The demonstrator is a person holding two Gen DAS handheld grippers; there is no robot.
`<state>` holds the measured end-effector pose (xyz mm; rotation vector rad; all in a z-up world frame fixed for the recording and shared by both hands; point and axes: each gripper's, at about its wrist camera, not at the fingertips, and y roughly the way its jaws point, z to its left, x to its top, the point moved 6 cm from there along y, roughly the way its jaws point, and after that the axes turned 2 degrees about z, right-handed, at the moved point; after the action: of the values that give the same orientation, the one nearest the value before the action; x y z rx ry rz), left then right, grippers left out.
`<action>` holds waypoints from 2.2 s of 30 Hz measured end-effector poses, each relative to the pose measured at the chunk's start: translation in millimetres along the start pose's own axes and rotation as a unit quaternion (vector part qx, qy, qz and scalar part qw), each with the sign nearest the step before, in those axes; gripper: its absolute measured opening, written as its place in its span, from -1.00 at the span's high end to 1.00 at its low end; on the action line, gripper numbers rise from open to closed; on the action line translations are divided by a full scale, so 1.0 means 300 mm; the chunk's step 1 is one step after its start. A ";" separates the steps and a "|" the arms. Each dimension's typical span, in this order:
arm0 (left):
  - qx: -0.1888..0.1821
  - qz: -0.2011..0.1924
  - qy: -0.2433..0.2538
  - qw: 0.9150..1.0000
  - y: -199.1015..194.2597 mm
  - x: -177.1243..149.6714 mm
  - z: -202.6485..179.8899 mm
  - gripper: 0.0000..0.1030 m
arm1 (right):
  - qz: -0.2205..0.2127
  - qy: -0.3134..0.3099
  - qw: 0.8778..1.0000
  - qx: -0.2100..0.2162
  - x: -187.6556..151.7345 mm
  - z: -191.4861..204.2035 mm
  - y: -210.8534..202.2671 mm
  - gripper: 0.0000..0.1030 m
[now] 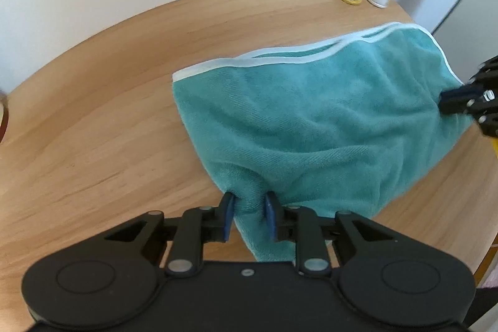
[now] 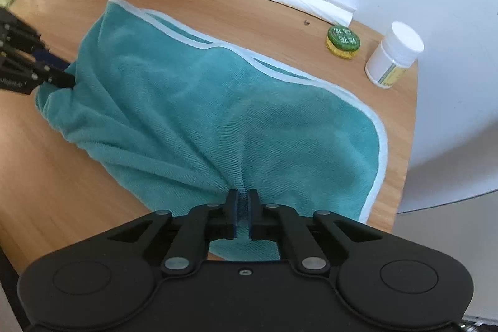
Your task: Fold towel
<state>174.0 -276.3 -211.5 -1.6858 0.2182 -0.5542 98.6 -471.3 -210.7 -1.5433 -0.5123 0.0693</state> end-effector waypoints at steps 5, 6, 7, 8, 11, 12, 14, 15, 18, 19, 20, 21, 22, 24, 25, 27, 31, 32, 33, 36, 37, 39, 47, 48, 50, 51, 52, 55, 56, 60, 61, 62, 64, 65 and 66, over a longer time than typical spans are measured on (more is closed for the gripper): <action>0.009 -0.039 -0.010 0.999 -0.093 0.024 0.019 0.09 | -0.029 0.018 0.999 -0.018 -0.012 -0.062 -0.105 0.07; 0.000 -0.048 -0.017 0.999 -0.110 0.034 0.023 0.03 | -0.031 0.027 0.999 -0.032 -0.021 -0.089 -0.118 0.07; -0.004 -0.053 -0.022 0.998 -0.117 0.042 0.025 -0.15 | -0.036 0.039 0.998 -0.032 -0.026 -0.112 -0.125 0.07; -0.006 -0.057 -0.025 0.998 -0.119 0.053 0.029 -0.39 | -0.042 0.052 0.997 -0.029 -0.031 -0.134 -0.130 0.07; -0.005 -0.073 -0.030 0.997 -0.120 0.098 0.043 -0.63 | -0.061 0.089 0.994 -0.026 -0.032 -0.219 -0.137 0.07; 0.007 -0.081 -0.026 0.996 -0.113 0.117 0.045 -0.63 | -0.064 0.090 0.994 -0.025 -0.028 -0.236 -0.130 0.06; 0.015 -0.083 -0.018 0.996 -0.091 0.142 0.045 -0.63 | -0.067 0.087 0.994 -0.023 -0.020 -0.264 -0.114 0.06; 0.016 -0.079 -0.017 0.997 -0.075 0.154 0.046 -0.63 | -0.065 0.092 0.993 -0.017 -0.013 -0.281 -0.097 0.06; 0.007 -0.080 -0.024 0.996 -0.050 0.172 0.052 -0.63 | -0.061 0.109 0.992 0.002 0.010 -0.333 -0.044 0.06; 0.005 -0.083 -0.026 0.996 -0.043 0.177 0.055 -0.63 | -0.060 0.114 0.992 0.008 0.017 -0.350 -0.026 0.06; -0.004 -0.081 -0.031 0.996 -0.031 0.184 0.059 -0.63 | -0.058 0.113 0.992 0.013 0.022 -0.353 -0.014 0.06; -0.010 -0.079 -0.037 0.996 -0.020 0.189 0.063 -0.63 | -0.056 0.109 0.992 0.018 0.026 -0.353 -0.004 0.06; -0.012 -0.077 -0.041 0.996 -0.015 0.191 0.067 -0.63 | -0.055 0.106 0.993 0.022 0.030 -0.354 0.006 0.06; -0.005 -0.082 -0.042 0.996 -0.003 0.199 0.070 -0.63 | -0.051 0.100 0.993 0.032 0.038 -0.355 0.026 0.06; -0.003 -0.083 -0.041 0.996 -0.002 0.199 0.070 -0.63 | -0.050 0.097 0.993 0.036 0.042 -0.355 0.036 0.06; -0.012 -0.075 -0.038 0.996 0.018 0.202 0.069 -0.63 | -0.047 0.091 0.994 0.046 0.050 -0.357 0.056 0.30; -0.029 -0.085 -0.060 0.994 0.027 0.210 0.084 -0.62 | -0.046 0.080 0.994 0.061 0.052 -0.361 0.063 0.71; -0.032 -0.089 -0.068 0.993 0.024 0.212 0.091 -0.62 | -0.048 0.082 0.993 0.068 0.052 -0.364 0.059 0.73; -0.036 -0.094 -0.078 0.992 0.019 0.214 0.098 -0.62 | -0.051 0.080 0.993 0.070 0.052 -0.366 0.053 0.73; -0.046 -0.095 -0.082 0.991 0.021 0.218 0.103 -0.54 | -0.058 0.075 0.993 0.075 0.053 -0.369 0.032 0.73; -0.041 -0.091 -0.081 0.992 0.025 0.218 0.105 -0.34 | -0.059 0.075 0.992 0.079 0.053 -0.368 0.026 0.73; -0.034 -0.083 -0.082 0.993 0.034 0.216 0.112 -0.19 | -0.060 0.070 0.992 0.083 0.054 -0.363 0.017 0.73; -0.024 -0.099 -0.104 0.989 0.021 0.211 0.117 0.51 | -0.067 0.050 0.993 0.082 0.054 -0.352 0.000 0.73; -0.021 -0.103 -0.107 0.989 0.015 0.211 0.113 0.54 | -0.069 0.050 0.993 0.082 0.054 -0.357 -0.001 0.73; -0.012 -0.104 -0.103 0.989 0.008 0.209 0.098 0.57 | -0.074 0.052 0.993 0.082 0.054 -0.364 -0.008 0.73; -0.009 -0.106 -0.103 0.989 0.003 0.208 0.093 0.57 | -0.078 0.055 0.992 0.085 0.054 -0.370 -0.013 0.74; -0.006 -0.109 -0.104 0.989 -0.002 0.208 0.089 0.60 | -0.086 0.059 0.991 0.085 0.055 -0.378 -0.023 0.81; -0.009 -0.128 -0.109 0.986 -0.041 0.205 0.072 0.61 | -0.103 0.067 0.988 0.092 0.055 -0.392 -0.048 0.82; -0.008 -0.127 -0.108 0.986 -0.046 0.203 0.068 0.61 | -0.100 0.066 0.988 0.100 0.052 -0.391 -0.049 0.82; -0.001 -0.131 -0.121 0.984 -0.061 0.196 0.065 0.59 | -0.096 0.054 0.991 0.082 0.048 -0.396 -0.036 0.78; 0.003 -0.131 -0.124 0.984 -0.062 0.194 0.066 0.58 | -0.093 0.054 0.991 0.083 0.048 -0.396 -0.031 0.75; 0.006 -0.125 -0.127 0.984 -0.055 0.190 0.064 0.58 | -0.089 0.054 0.991 0.082 0.049 -0.399 -0.021 0.62; 0.014 -0.119 -0.125 0.985 -0.047 0.191 0.058 0.49 | -0.084 0.057 0.992 0.079 0.049 -0.405 -0.003 0.35; 0.023 -0.117 -0.119 0.986 -0.046 0.194 0.054 0.35 | -0.081 0.059 0.992 0.078 0.049 -0.408 0.005 0.34; 0.033 -0.115 -0.112 0.986 -0.045 0.197 0.049 0.23 | -0.079 0.061 0.992 0.078 0.049 -0.412 0.013 0.34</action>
<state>230.0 -287.0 -186.0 -1.7036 -0.1581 -0.5313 156.8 -581.2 -203.6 -1.3406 -0.5183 -0.1039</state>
